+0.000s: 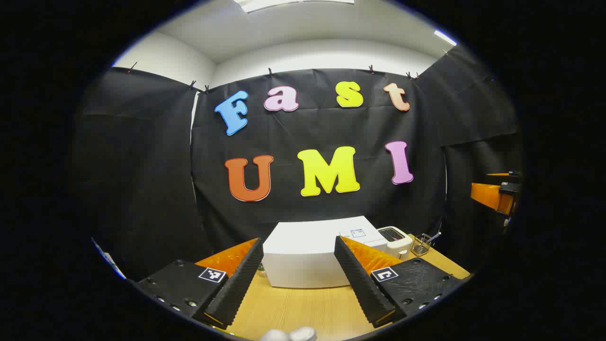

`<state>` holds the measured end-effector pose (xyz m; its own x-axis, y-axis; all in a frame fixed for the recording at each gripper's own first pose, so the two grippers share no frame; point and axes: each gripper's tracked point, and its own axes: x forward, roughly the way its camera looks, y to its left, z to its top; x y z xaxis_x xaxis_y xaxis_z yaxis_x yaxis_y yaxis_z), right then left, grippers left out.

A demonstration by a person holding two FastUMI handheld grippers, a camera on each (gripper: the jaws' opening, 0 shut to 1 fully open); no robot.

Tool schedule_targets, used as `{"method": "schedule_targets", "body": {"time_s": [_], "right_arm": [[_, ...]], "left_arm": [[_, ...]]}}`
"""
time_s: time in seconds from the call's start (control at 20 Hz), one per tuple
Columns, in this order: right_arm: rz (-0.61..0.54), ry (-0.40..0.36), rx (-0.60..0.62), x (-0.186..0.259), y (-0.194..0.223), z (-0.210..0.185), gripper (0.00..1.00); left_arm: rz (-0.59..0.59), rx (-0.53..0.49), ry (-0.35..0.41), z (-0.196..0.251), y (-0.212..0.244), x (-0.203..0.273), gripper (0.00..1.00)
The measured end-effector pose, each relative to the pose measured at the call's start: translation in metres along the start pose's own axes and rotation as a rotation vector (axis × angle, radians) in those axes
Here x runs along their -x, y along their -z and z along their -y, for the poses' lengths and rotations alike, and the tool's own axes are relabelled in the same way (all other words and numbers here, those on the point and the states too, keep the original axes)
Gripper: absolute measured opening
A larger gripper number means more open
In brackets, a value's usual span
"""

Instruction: Open the microwave oven with the left hand, put the food in, and close the microwave oven.

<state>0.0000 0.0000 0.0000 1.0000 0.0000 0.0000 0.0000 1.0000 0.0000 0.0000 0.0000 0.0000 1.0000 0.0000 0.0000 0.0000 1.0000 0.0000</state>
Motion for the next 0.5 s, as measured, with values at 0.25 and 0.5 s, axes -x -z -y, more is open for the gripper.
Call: {"method": "schedule_targets", "body": {"time_s": [0.25,0.5], "right_arm": [[-0.003,0.001,-0.001,0.0006,0.0027,-0.0007,0.94],[-0.006,0.007,0.006,-0.0011,0.0028,0.0023,1.00]], "left_arm": [[-0.004,-0.006,0.006,-0.0012,0.0006,-0.0021,0.95],[-0.002,-0.014,0.002,-0.0027,0.0014,-0.0040,0.95]]}}
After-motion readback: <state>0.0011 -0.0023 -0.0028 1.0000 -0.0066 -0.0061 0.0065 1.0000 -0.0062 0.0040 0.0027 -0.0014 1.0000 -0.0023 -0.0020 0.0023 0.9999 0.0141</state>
